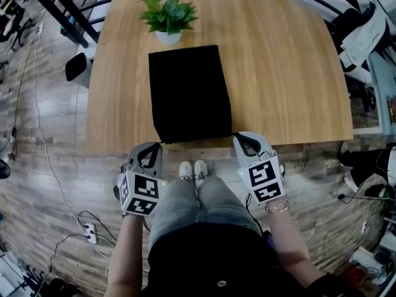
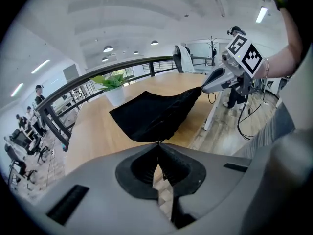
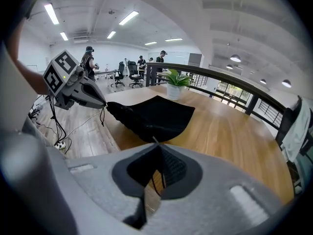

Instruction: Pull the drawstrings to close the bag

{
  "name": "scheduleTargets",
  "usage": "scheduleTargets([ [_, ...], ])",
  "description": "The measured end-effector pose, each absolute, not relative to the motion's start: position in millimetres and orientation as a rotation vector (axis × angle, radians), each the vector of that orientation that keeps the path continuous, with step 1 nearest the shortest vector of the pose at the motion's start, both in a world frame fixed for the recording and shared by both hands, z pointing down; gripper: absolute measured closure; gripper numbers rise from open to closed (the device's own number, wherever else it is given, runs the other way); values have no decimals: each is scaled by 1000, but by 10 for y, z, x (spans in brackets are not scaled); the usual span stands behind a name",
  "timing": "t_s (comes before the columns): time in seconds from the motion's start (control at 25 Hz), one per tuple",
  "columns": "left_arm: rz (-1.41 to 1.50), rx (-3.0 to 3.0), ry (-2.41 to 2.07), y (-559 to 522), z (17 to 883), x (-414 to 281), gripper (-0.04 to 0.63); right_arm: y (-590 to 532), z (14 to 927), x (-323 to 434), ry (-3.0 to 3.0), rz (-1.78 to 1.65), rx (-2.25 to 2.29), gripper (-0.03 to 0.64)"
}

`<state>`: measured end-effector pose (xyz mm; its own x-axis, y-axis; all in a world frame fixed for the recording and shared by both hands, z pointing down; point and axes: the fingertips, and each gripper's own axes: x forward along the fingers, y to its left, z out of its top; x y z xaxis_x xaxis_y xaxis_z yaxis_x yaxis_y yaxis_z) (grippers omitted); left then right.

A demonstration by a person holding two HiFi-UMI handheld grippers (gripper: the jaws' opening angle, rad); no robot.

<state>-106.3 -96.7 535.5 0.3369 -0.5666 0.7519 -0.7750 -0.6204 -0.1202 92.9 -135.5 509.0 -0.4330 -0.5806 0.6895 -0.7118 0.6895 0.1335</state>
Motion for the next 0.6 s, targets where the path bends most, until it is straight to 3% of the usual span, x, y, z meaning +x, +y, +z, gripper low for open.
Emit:
scheduleTargets([
  [0.6, 995, 2424, -1364, -1314, 4660, -1218, 575, -1629, 4531, 1044, -2257, 256, 1129, 615],
])
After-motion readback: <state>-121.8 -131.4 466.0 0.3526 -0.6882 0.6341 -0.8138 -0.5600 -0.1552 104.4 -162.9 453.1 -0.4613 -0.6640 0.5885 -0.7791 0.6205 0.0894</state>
